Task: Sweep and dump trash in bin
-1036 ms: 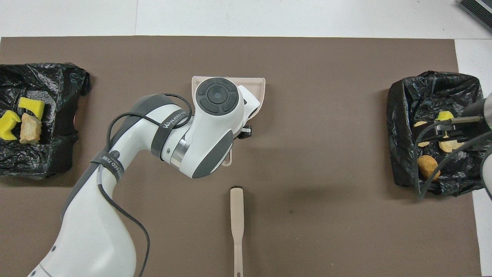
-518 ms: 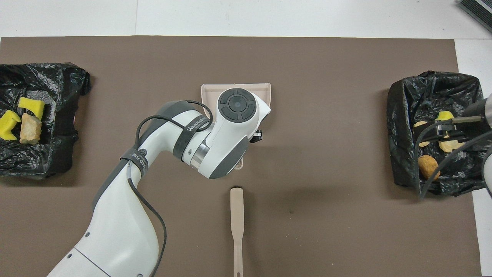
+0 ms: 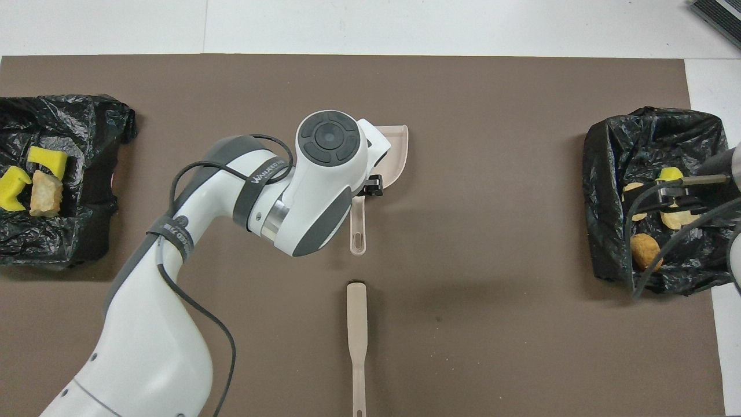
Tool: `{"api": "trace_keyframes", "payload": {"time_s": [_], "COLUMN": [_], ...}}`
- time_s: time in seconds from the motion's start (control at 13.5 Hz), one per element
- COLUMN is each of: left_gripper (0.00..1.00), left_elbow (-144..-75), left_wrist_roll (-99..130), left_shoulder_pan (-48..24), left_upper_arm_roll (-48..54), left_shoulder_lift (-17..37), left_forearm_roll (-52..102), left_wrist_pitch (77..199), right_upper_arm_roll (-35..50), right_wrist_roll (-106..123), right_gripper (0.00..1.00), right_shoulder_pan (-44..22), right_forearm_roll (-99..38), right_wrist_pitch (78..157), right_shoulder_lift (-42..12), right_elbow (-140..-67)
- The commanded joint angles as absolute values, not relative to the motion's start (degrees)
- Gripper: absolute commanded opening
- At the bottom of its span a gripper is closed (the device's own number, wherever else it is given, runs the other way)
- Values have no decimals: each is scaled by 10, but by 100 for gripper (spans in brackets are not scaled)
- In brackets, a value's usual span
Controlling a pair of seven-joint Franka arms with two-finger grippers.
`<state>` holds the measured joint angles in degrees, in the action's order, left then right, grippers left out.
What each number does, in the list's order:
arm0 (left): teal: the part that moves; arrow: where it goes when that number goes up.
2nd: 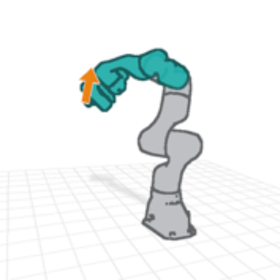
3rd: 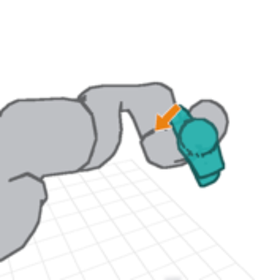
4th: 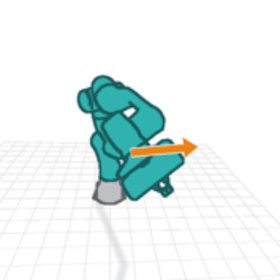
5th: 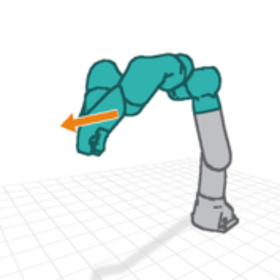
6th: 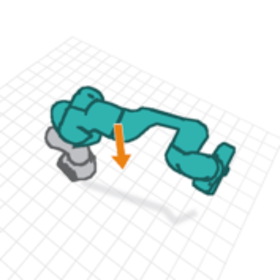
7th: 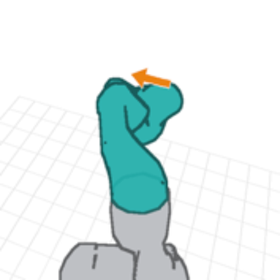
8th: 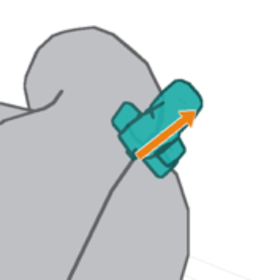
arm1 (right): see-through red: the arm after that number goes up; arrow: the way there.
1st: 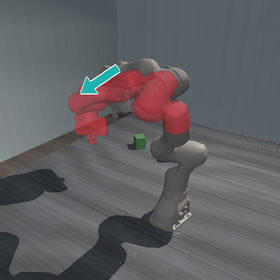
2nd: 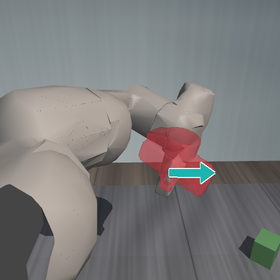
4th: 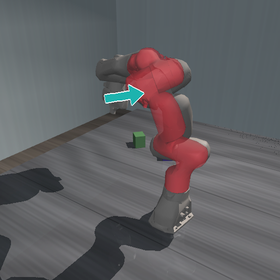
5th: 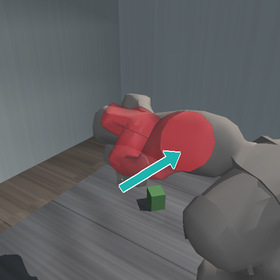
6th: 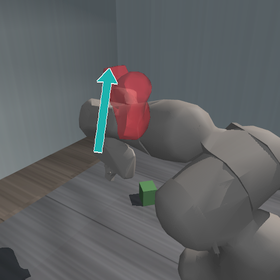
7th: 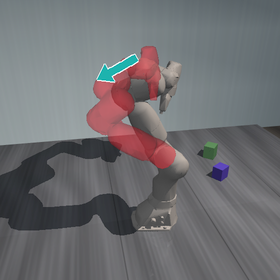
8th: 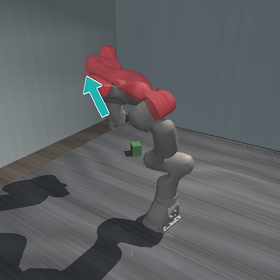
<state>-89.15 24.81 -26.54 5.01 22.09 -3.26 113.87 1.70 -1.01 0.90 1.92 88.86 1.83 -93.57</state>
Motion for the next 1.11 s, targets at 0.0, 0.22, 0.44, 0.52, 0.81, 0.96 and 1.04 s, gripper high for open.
{"api": "trace_keyframes", "payload": {"time_s": [0.0,0.22,0.44,0.52,0.81,0.96,1.04], "left_gripper": [100,100,100,100,100,100,100], "left_elbow": [-989,-1027,-1020,-1017,-978,-920,-896], "left_wrist_roll": [223,131,64,48,19,-22,-39], "left_shoulder_pan": [-227,-186,-143,-135,-105,-84,-82], "left_upper_arm_roll": [54,54,54,54,48,44,43], "left_shoulder_lift": [122,42,0,-12,-56,-48,-41], "left_forearm_roll": [-40,-37,-22,-5,7,7,14], "left_wrist_pitch": [1137,1094,1050,1031,956,900,881], "right_upper_arm_roll": [22,22,22,22,22,22,22], "right_wrist_roll": [-13,-13,-14,-13,-13,-13,-13], "right_gripper": [100,100,100,100,100,100,100], "right_shoulder_pan": [17,17,17,17,17,17,17], "right_forearm_roll": [17,17,17,17,17,17,17], "right_wrist_pitch": [889,889,889,889,889,889,889], "right_shoulder_lift": [31,30,31,31,31,31,31], "right_elbow": [-947,-947,-947,-947,-947,-947,-947]}}
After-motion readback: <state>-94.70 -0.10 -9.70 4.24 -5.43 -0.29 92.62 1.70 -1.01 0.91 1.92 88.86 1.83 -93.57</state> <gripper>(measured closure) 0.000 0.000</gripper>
